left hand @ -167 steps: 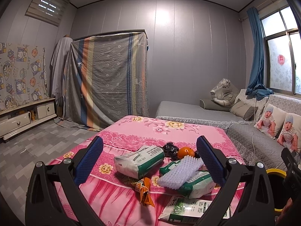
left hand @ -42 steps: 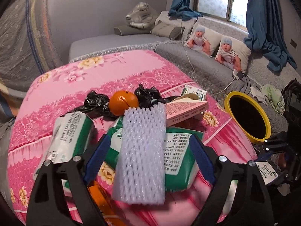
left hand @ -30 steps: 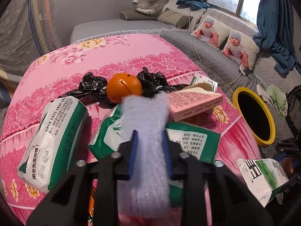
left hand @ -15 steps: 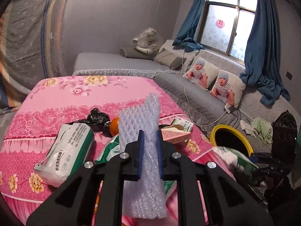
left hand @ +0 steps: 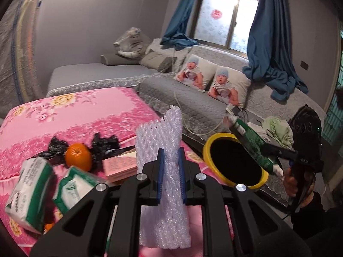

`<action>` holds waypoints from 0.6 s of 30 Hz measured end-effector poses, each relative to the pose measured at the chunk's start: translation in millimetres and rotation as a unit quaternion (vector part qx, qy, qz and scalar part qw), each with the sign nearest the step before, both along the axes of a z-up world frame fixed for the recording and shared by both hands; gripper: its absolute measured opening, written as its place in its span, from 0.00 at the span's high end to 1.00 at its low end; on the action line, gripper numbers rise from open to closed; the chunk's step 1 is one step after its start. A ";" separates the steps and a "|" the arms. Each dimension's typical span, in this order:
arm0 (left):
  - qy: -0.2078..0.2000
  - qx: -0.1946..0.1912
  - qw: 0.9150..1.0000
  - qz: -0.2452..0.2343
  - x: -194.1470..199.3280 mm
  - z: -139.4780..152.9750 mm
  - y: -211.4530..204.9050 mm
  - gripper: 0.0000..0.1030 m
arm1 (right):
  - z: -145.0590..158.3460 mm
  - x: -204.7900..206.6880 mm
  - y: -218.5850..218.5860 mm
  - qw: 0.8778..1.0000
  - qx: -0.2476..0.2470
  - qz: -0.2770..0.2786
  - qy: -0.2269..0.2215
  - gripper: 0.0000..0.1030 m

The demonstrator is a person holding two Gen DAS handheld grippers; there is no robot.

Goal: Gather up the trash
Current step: 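Carry both items over the yellow bin and open both grippers to drop them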

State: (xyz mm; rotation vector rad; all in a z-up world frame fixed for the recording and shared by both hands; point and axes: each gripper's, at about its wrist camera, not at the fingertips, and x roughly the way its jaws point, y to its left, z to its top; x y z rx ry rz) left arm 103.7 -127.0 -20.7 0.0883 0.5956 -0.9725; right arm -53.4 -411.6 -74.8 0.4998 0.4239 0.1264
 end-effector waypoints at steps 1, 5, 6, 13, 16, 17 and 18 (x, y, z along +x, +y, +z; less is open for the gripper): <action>0.000 0.000 1.000 -0.012 -1.6 0.7 -10.4 0.89 | 1.3 -5.2 -6.6 1.000 -0.004 -0.022 -0.006 0.49; 0.004 0.003 0.999 -0.051 -5.0 -1.4 -50.7 0.89 | 2.7 -23.6 -29.2 0.994 -0.017 -0.108 -0.016 0.49; 0.006 0.004 0.998 -0.066 -6.0 -1.8 -66.6 0.89 | 2.1 -27.2 -32.4 0.990 -0.031 -0.136 -0.012 0.49; 0.034 0.014 0.991 -0.126 -12.3 -23.8 -154.5 0.89 | -24.8 -40.1 -66.9 0.973 -0.018 -0.227 0.025 0.49; 0.063 0.024 0.988 -0.140 -11.5 -40.3 -188.8 0.89 | -38.3 -42.4 -75.5 0.966 -0.006 -0.253 0.044 0.49; 0.066 0.026 0.987 -0.142 -12.2 -43.9 -196.3 0.89 | -41.6 -42.1 -78.4 0.965 -0.001 -0.257 0.050 0.49; 0.068 0.031 0.986 -0.146 -12.8 -47.3 -205.6 0.89 | -45.0 -39.5 -83.8 0.964 0.005 -0.258 0.058 0.49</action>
